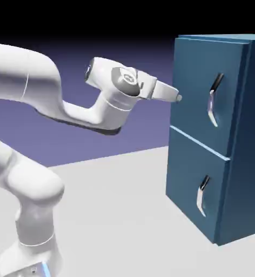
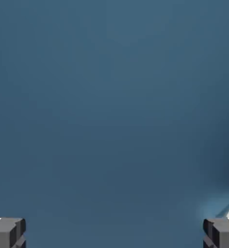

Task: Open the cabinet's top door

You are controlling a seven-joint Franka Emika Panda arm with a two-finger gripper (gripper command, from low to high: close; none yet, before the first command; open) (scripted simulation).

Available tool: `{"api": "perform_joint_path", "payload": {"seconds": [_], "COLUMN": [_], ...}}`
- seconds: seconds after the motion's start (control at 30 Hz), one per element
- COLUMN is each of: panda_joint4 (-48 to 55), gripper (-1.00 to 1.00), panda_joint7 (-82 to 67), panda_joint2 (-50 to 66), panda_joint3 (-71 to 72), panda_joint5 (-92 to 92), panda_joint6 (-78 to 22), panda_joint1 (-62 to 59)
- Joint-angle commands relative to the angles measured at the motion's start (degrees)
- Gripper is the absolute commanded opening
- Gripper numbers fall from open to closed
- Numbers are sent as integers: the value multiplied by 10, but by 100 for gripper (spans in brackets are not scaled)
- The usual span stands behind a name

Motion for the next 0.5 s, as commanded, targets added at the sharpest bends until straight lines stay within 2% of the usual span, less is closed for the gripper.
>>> {"api": "perform_joint_path", "payload": {"seconds": [0.0,0.47], "panda_joint4": [4,61], "gripper": [0,0], "panda_joint7": [19,283], "panda_joint2": [-3,-47], "panda_joint3": [-9,-132], "panda_joint5": [-25,-374], "panda_joint6": [-1,-17], "panda_joint1": [8,118]}}
